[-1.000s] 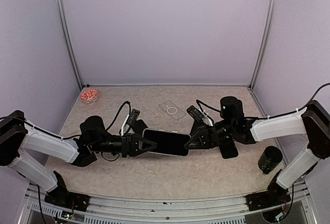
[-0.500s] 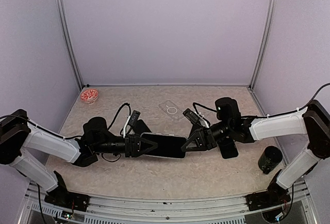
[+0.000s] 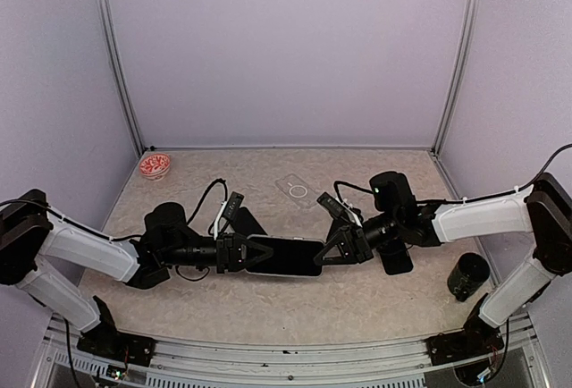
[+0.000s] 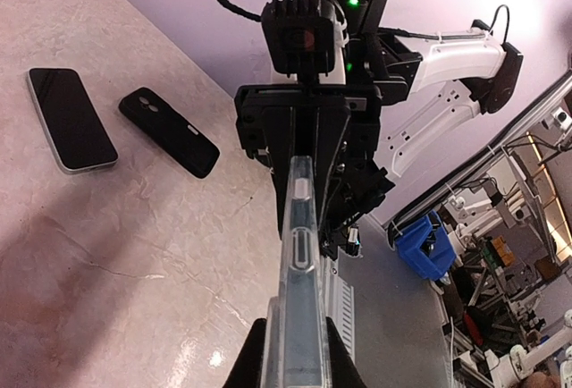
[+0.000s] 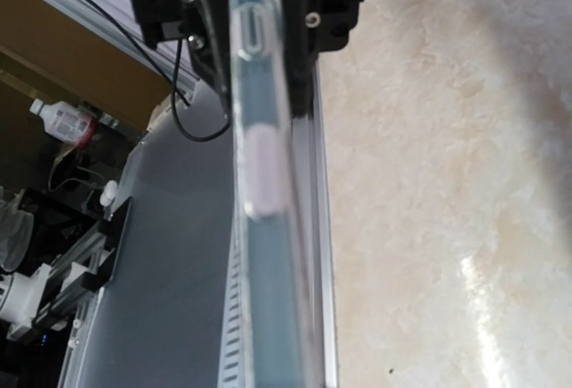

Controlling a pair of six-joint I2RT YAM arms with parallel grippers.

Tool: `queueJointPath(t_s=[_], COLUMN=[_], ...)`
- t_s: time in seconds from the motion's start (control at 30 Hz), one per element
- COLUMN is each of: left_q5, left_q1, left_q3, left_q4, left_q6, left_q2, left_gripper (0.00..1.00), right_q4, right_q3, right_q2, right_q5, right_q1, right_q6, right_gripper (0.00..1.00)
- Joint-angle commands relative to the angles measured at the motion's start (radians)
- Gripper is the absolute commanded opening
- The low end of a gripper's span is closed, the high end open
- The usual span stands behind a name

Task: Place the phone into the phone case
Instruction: Press the phone case onto the phone.

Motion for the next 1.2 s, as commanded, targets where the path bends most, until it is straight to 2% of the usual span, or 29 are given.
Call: queueJointPath(t_s=[0.0,0.03,0.17,0.23,0.33,0.53,0.67,0.73,0.97,1.17], left_q5=[-0.035,-0.035,-0.032,-0.032,-0.03,-0.021,-0.018,-0.018,-0.024,-0.03], left_q1=[0.006,0.007,0.006,0.006,0.006,0.001,-0.006,-0.007,-0.012,-0.014], left_q3=[0.021,0.02,0.021,0.018,0.014,0.006,0.008,0.007,0.005,0.008], left_q4=[-0.021,-0.023,-0.043,-0.052,-0.057,-0.048,-0.044,-0.044,-0.043,-0.041], left_q6=[0.024,0.025,0.037,0.043,0.047,0.047,0.049,0.049,0.049,0.047], left_q2=[-0.003,-0.004,-0.012,-0.018,-0.026,-0.023,-0.018,-0.016,-0.01,-0.002], left_gripper=[0.01,0.0,0.0,0.0,0.0,0.0,0.0,0.0,0.0,0.0], right_q4=[0.001,-0.002,-0.009,-0.011,-0.012,-0.005,-0.003,-0.003,-0.023,-0.045], right_q3=[0.041,0.043,0.045,0.046,0.049,0.059,0.069,0.072,0.075,0.076], right_q2=[-0.017,-0.016,-0.019,-0.027,-0.033,-0.022,-0.007,-0.003,0.001,-0.014], right_q5=[-0.006,-0.007,0.005,0.013,0.019,0.038,0.056,0.062,0.097,0.124], right_q1=[0.008,0.008,0.005,0.003,0.004,0.002,0.002,0.001,0.002,0.002], right_q6=[-0.005,-0.006,-0.014,-0.017,-0.016,-0.013,-0.008,-0.007,-0.019,-0.038], right_gripper=[0.0,0.03,0.3,0.38,0.43,0.44,0.4,0.35,0.0,0.0])
